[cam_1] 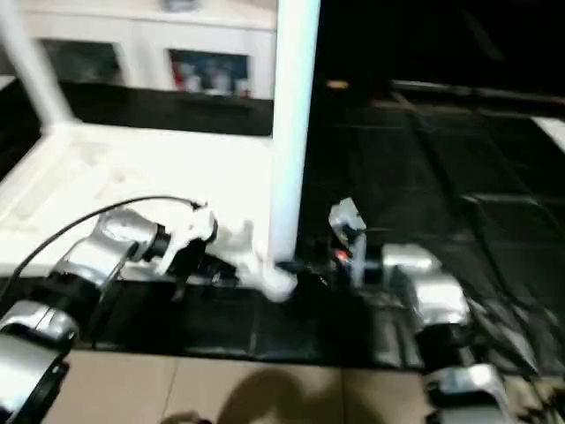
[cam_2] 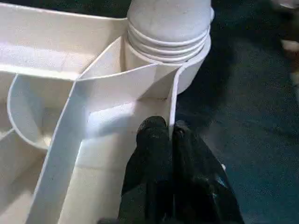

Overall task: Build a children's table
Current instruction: Rotate leg to tighten

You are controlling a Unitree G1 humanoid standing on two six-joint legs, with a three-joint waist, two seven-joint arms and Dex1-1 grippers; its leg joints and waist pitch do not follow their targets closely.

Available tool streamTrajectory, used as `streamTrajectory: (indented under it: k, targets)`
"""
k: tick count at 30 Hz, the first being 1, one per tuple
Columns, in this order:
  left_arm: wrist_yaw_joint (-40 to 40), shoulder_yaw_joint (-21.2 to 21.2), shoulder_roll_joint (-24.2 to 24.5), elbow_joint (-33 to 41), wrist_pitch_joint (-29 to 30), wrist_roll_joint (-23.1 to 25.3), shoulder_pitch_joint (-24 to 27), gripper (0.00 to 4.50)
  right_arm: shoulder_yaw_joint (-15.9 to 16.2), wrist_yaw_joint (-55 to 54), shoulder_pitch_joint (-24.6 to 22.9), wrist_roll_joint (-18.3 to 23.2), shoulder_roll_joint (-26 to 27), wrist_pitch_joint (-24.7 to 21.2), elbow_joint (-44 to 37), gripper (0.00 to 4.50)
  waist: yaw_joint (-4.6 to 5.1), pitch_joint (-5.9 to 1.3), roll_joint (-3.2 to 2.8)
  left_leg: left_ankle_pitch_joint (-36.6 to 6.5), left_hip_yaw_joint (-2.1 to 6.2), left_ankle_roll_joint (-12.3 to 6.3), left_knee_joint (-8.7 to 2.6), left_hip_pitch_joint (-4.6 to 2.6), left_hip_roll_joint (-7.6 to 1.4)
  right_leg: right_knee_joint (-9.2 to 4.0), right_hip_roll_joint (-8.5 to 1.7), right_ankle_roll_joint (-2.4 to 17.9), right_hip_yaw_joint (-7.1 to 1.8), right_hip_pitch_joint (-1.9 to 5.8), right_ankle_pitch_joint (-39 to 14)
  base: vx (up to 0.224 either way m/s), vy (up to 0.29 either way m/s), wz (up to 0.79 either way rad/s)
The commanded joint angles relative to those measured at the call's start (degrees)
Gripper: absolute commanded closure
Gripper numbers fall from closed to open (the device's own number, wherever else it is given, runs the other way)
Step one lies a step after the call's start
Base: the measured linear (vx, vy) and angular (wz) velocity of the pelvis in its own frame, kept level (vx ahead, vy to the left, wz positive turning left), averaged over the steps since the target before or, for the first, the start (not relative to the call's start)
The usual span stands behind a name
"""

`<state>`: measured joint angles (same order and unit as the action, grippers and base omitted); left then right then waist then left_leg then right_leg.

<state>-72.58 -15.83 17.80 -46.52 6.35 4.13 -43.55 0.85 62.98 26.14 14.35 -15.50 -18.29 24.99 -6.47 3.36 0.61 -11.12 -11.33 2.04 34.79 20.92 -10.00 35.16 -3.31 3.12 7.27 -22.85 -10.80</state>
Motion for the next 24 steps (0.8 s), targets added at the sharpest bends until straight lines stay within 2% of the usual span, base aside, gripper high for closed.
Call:
streamTrajectory:
  k: [1,2,3,4,5,6,9,10,13,14,15,16,17,19,21,24]
  targets:
    - [7.89,1.94,-5.93,-0.44,3.31,-2.14,-3.65,4.50,4.13,-9.01,2.03,-3.90,5.87,0.16,1.18,2.51,0.07,-4.40,0.16,-5.27,2.34,-2.12,-3.65,-0.31,-3.93,-5.05,-7.01,6.27,-4.25,3.75,-14.98,0.000,0.000,0.00]
    - [8.57,2.08,-6.26,-0.73,3.50,-2.14,-3.91,4.50,4.00,-10.31,2.47,-4.24,6.26,-0.02,1.78,2.52,0.31,-4.42,0.12,-5.11,2.33,-2.11,-3.63,-0.35,-3.87,-5.07,-6.89,6.52,-4.23,3.62,-14.66,0.000,0.000,0.00]
    - [11.50,2.67,-7.66,-2.00,4.23,-2.15,-5.02,4.50,3.53,-16.01,4.43,-5.80,7.92,-0.56,4.50,2.52,0.83,-4.42,-0.03,-5.35,2.33,-1.99,-3.61,-0.47,-3.77,-5.16,-6.87,6.98,-4.25,3.61,-14.52,0.000,0.000,0.00]
    - [13.37,3.05,-8.55,-2.84,4.58,-2.16,-5.69,4.50,3.38,-19.18,5.76,-6.70,8.91,-0.69,6.30,2.53,1.47,-4.38,0.04,-5.35,2.44,-1.77,-3.63,-0.25,-3.66,-5.12,-6.78,7.52,-4.16,3.83,-14.37,0.000,0.000,0.00]
    - [17.13,3.76,-10.20,-4.47,5.02,-2.01,-6.95,4.50,2.94,-24.08,8.35,-7.65,10.97,-0.63,9.47,2.54,1.46,-4.49,-0.02,-5.20,2.43,-1.92,-3.53,-0.29,-3.58,-5.14,-6.85,7.54,-4.17,3.97,-14.12,0.000,0.000,0.00]
    - [19.07,4.09,-10.93,-5.24,5.14,-1.84,-7.52,4.50,2.67,-26.37,9.60,-7.99,12.01,-0.28,10.79,2.57,1.95,-4.43,0.09,-4.99,2.38,-2.16,-3.50,-0.19,-3.55,-5.17,-6.78,8.09,-4.27,3.86,-13.25,0.000,0.000,0.00]
    - [21.94,4.84,-12.02,-6.20,5.46,-1.72,-8.33,4.50,2.40,-29.58,11.44,-8.57,13.53,-0.21,12.65,2.58,2.09,-4.66,-0.09,-3.63,2.30,-3.56,-3.40,-0.30,-3.54,-4.82,-6.81,8.88,-4.44,4.01,-9.75,0.000,0.000,0.00]
    - [23.47,5.21,-12.52,-6.46,5.64,-1.34,-8.69,4.50,2.29,-31.34,12.25,-9.18,14.42,-0.23,13.60,2.58,2.17,-4.74,0.30,-2.64,2.31,-4.36,-3.39,-0.25,-3.71,-4.33,-6.80,9.37,-4.50,4.02,-7.38,0.000,0.000,0.00]
    - [24.10,5.29,-12.69,-6.60,5.66,-1.01,-8.85,4.50,2.66,-31.75,12.37,-10.14,14.81,0.69,14.01,2.58,2.08,-4.67,0.15,-2.20,2.23,-5.51,-3.34,-0.29,-3.80,-4.23,-6.88,9.99,-4.54,3.99,-5.40,0.000,0.000,0.00]
    - [23.92,5.11,-12.36,-6.70,5.30,-0.79,-8.69,4.50,3.15,-31.01,11.96,-10.66,14.80,2.05,13.92,2.58,2.14,-4.66,0.46,-2.37,2.20,-5.72,-3.36,-0.30,-3.88,-4.25,-6.93,10.04,-4.54,4.00,-5.39,0.000,0.000,0.00]
    - [23.91,5.07,-12.31,-6.76,5.21,-0.74,-8.68,4.50,3.17,-30.89,11.94,-10.65,14.80,2.15,13.94,2.05,2.08,-4.57,0.31,-2.85,2.20,-5.66,-3.36,-0.33,-3.84,-4.31,-7.03,10.04,-4.54,4.03,-6.30,0.000,0.000,0.00]
    - [23.36,4.55,-11.63,-7.17,3.93,-0.16,-8.36,4.50,3.19,-29.18,11.52,-10.03,14.65,2.74,13.60,1.92,2.08,-4.50,0.22,-3.36,2.16,-5.59,-3.37,-0.36,-3.81,-4.56,-7.01,9.70,-4.55,4.01,-7.45,0.000,0.000,0.00]
    - [23.00,4.37,-11.29,-7.39,3.28,0.07,-8.19,4.50,3.05,-28.41,11.35,-9.50,14.51,2.72,13.39,1.92,2.05,-4.53,0.25,-3.50,2.12,-5.56,-3.34,-0.38,-3.77,-4.59,-7.01,9.55,-4.60,4.04,-7.67,0.000,0.000,0.00]
    - [22.18,4.17,-10.73,-7.47,2.48,0.22,-7.87,4.50,2.94,-26.96,10.94,-8.86,13.97,2.93,12.92,1.62,2.00,-4.51,0.22,-3.54,2.22,-5.55,-3.43,-0.42,-3.89,-4.55,-6.99,9.42,-4.57,4.06,-7.87,0.000,0.000,0.00]
    - [19.02,3.35,-8.72,-7.41,1.09,0.57,-7.00,4.50,2.84,-22.29,9.31,-7.27,11.27,3.16,11.15,1.55,1.85,-4.56,0.27,-3.45,2.17,-6.12,-3.35,-0.33,-3.81,-4.49,-7.00,9.22,-4.61,4.24,-7.25,0.000,0.000,0.00]
    - [16.89,2.53,-7.38,-7.47,-1.01,1.08,-6.60,4.50,2.89,-19.11,8.27,-7.00,9.17,3.73,10.07,1.29,1.46,-4.68,0.13,-2.78,2.15,-6.69,-3.28,-0.46,-4.06,-4.27,-6.95,9.72,-4.58,4.02,-5.30,0.000,0.000,0.00]
